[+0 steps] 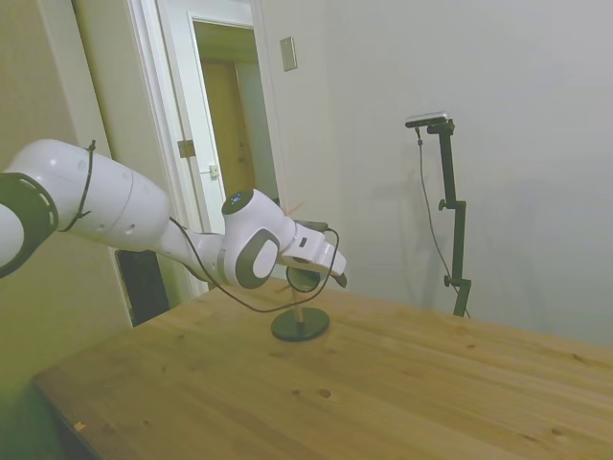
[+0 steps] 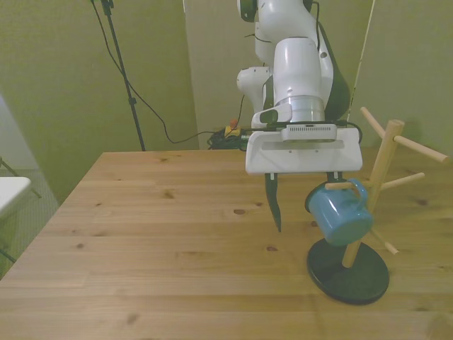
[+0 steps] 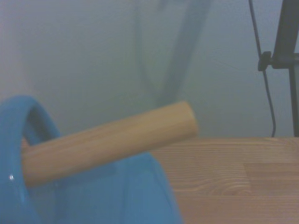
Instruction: Unload the mug
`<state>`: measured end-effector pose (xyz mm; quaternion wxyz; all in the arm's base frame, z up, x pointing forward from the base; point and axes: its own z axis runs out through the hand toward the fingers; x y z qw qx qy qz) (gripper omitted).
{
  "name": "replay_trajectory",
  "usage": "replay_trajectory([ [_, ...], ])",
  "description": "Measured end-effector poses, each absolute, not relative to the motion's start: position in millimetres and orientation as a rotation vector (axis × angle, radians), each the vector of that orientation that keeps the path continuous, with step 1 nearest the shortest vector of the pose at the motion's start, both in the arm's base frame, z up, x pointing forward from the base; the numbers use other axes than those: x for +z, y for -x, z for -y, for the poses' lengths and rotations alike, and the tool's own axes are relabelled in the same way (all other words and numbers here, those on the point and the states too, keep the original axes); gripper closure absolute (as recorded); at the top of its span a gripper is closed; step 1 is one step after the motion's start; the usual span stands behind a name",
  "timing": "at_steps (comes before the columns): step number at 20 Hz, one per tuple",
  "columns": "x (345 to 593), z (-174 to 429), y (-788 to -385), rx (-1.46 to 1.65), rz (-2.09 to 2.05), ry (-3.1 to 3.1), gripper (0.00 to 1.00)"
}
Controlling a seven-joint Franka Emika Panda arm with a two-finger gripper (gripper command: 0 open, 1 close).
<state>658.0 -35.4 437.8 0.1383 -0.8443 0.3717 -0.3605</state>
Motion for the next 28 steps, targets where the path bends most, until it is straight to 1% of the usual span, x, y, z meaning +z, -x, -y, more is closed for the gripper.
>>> replay_trajectory([
  [14, 444.3, 38.4, -658.2, -1.042, -1.011, 2.428, 1.0],
  [20, 451.5, 38.6, -652.7, -1.046, -0.999, 2.426, 1.0],
  [28, 453.4, 33.5, -642.8, -1.032, -0.981, 2.435, 1.0],
])
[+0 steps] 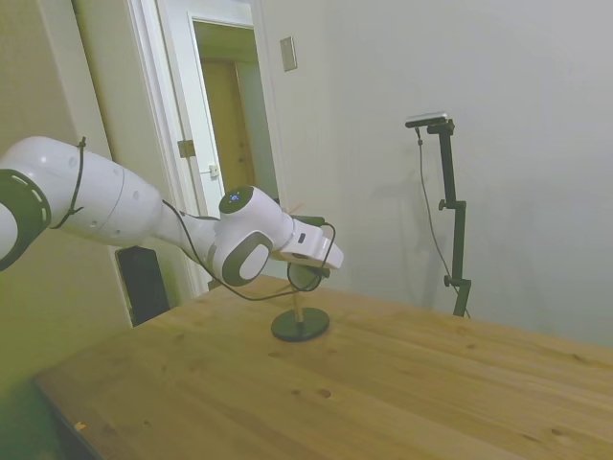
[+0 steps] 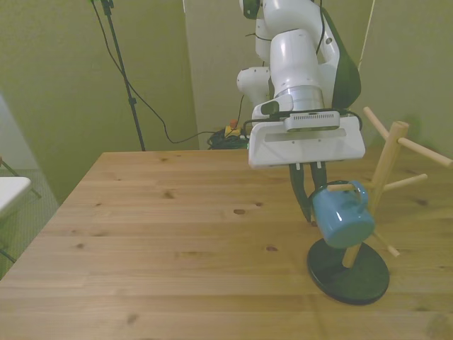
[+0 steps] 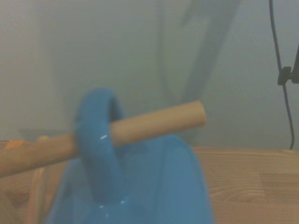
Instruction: Unload the mug
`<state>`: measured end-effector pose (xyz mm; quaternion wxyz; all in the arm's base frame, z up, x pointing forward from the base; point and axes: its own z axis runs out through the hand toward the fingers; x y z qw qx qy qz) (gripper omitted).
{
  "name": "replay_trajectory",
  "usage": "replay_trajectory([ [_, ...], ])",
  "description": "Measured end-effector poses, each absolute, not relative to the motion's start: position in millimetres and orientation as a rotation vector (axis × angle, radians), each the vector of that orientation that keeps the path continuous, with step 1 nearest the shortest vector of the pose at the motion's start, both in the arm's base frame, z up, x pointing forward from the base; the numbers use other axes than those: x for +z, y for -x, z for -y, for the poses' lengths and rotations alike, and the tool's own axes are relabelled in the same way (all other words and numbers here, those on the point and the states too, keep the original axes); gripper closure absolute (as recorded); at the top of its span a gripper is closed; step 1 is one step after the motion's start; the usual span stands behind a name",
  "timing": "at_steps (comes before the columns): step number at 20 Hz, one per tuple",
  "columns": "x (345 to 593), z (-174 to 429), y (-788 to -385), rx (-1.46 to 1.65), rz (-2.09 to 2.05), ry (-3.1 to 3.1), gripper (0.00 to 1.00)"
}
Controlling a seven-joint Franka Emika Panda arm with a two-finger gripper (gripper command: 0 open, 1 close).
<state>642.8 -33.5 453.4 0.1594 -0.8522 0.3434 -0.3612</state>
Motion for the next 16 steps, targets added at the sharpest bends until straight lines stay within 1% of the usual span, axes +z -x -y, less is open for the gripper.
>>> replay_trajectory([
  [5, 456.1, 31.3, -635.0, -1.025, -0.964, 2.44, 1.0],
  [9, 463.2, 31.6, -627.4, -1.029, -0.958, 2.429, 1.0],
  [13, 481.9, 41.0, -618.5, -1.057, -0.978, 2.392, 1.0],
  [16, 489.8, 57.3, -615.4, -1.067, -1.011, 2.374, 1.0],
])
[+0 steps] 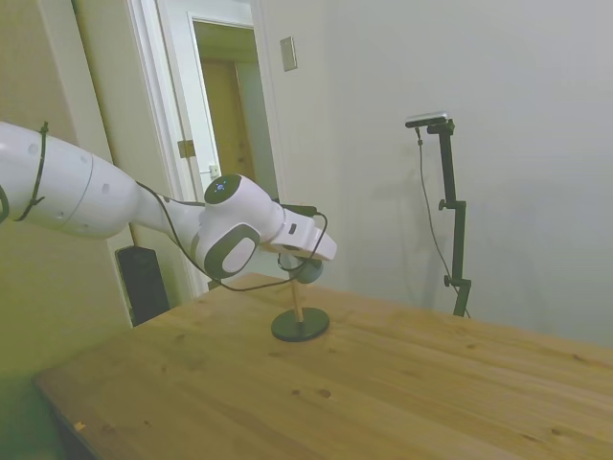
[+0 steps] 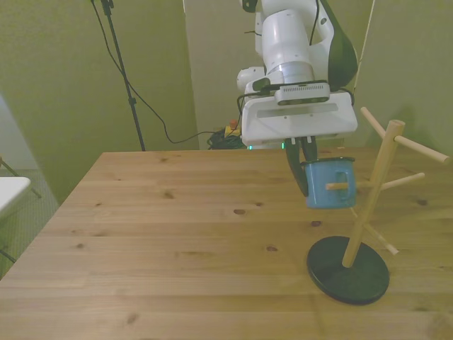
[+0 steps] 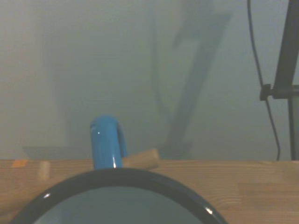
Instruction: Unload the mug
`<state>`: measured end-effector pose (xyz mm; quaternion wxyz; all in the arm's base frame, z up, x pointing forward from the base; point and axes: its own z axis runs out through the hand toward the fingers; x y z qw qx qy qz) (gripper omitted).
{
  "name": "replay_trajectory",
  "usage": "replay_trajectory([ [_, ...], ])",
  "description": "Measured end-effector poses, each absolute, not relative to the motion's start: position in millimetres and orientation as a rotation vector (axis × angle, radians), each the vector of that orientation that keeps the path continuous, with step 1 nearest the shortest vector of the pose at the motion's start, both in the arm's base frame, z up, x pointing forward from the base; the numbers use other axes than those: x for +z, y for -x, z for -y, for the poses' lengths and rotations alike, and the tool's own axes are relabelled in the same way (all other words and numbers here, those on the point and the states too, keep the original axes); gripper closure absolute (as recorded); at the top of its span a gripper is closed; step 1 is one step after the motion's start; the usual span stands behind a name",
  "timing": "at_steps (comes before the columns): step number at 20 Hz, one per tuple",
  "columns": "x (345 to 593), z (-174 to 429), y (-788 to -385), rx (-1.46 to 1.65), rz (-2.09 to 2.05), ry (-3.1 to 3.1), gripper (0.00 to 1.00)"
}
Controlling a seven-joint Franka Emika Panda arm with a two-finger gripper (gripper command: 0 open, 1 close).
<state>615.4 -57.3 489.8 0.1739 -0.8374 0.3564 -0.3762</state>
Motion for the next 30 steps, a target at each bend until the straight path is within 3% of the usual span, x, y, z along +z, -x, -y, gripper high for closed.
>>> replay_trajectory([
  [8, 490.1, 110.4, -613.2, -1.034, -1.14, 2.376, 1.0],
  [14, 476.2, 203.8, -588.0, -0.912, -1.414, 2.426, 1.0],
  [22, 426.7, 271.0, -546.8, -0.647, -1.574, 2.506, 1.0],
  [30, 384.9, 270.9, -549.2, -0.484, -1.637, 2.457, 1.0],
])
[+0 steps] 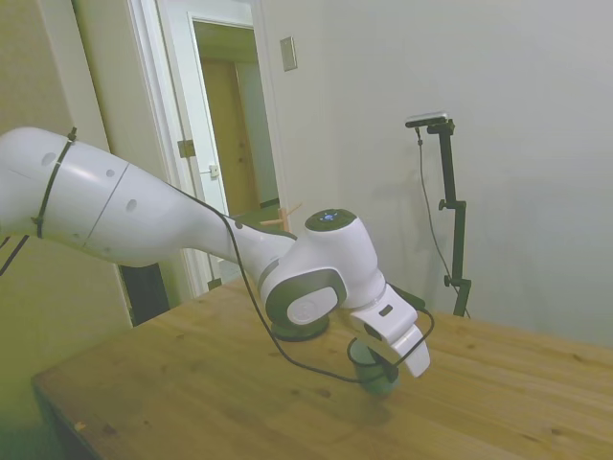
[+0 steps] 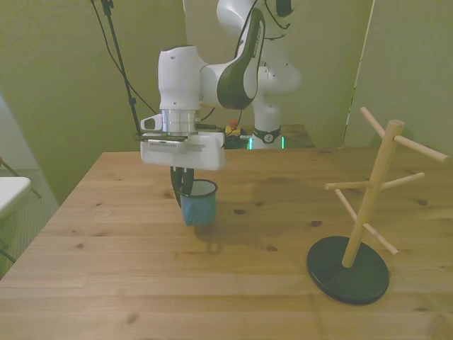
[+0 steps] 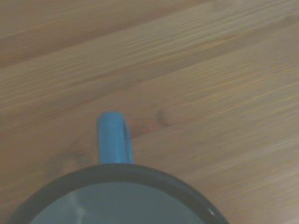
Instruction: Unload the mug
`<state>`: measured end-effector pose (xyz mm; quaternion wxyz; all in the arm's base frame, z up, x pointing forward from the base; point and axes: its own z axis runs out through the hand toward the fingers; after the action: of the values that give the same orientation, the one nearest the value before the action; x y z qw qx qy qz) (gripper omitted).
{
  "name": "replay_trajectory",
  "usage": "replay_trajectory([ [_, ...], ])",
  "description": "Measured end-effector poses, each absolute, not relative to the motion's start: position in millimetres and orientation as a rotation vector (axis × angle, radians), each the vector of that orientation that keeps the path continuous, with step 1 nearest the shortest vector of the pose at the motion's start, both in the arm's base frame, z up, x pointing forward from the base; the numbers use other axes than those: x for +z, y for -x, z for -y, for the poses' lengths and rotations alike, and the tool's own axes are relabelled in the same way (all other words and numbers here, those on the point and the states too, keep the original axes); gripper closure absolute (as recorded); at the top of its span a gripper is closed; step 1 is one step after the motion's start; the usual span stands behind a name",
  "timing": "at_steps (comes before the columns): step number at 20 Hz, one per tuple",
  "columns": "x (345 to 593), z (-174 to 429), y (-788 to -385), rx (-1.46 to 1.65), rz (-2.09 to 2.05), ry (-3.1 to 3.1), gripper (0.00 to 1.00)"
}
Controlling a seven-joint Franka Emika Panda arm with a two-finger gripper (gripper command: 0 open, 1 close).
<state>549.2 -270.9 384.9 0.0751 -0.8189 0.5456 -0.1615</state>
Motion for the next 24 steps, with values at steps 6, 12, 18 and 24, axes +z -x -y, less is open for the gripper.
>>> replay_trajectory([
  [6, 371.1, 267.8, -551.2, -0.397, -1.643, 2.463, 1.0],
  [12, 367.1, 270.6, -551.8, -0.34, -1.662, 2.46, 1.0],
  [18, 365.1, 271.2, -553.9, -0.328, -1.677, 2.451, 0.0],
  [24, 363.1, 271.0, -552.7, -0.316, -1.678, 2.449, 0.0],
])
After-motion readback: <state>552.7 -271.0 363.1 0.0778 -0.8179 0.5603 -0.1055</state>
